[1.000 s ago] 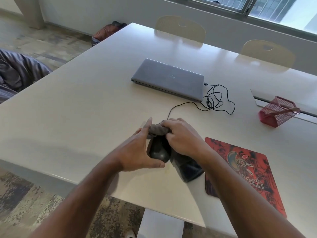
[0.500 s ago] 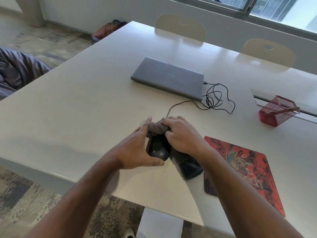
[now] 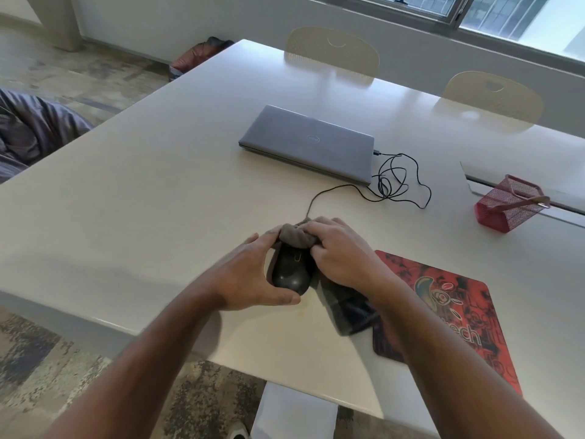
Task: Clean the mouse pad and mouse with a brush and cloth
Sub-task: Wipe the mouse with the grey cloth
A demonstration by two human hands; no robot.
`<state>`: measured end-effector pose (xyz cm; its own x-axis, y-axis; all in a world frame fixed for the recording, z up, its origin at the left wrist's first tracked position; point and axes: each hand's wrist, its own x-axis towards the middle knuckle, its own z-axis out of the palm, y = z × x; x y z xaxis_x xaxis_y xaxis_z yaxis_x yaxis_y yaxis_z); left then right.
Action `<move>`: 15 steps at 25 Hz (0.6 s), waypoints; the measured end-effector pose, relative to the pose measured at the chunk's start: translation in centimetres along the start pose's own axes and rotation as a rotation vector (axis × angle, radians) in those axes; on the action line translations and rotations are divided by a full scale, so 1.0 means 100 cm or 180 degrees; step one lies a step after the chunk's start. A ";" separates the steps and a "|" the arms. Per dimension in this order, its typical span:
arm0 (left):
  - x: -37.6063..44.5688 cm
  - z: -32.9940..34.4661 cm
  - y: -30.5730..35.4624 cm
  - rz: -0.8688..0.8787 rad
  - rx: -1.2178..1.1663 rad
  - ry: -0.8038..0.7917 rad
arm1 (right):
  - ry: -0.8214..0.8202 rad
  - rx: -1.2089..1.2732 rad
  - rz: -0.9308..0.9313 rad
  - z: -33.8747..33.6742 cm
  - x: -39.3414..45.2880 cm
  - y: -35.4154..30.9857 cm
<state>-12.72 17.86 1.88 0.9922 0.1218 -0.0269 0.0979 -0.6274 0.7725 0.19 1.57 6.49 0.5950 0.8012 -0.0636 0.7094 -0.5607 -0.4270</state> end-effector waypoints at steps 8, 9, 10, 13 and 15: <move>0.004 -0.005 -0.003 0.0126 0.0231 -0.0329 | -0.0010 -0.0197 -0.0708 0.005 -0.047 -0.023; 0.005 -0.003 -0.005 0.0081 0.0364 -0.0345 | -0.0004 -0.0146 -0.0584 0.002 -0.040 -0.017; 0.006 -0.002 -0.005 0.0070 0.0493 -0.0341 | 0.0017 -0.0064 -0.0425 -0.001 -0.031 -0.010; 0.005 -0.001 0.002 -0.0060 0.0406 -0.0269 | 0.0000 0.0008 -0.0220 -0.005 -0.007 -0.004; 0.005 -0.005 0.004 -0.0176 0.0166 -0.0251 | -0.0016 0.0091 -0.0242 -0.002 -0.006 -0.008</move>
<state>-12.22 18.10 2.49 0.9880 0.0977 -0.1198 0.1544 -0.6609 0.7344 -0.63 1.46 7.03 0.5378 0.8423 -0.0347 0.7413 -0.4921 -0.4565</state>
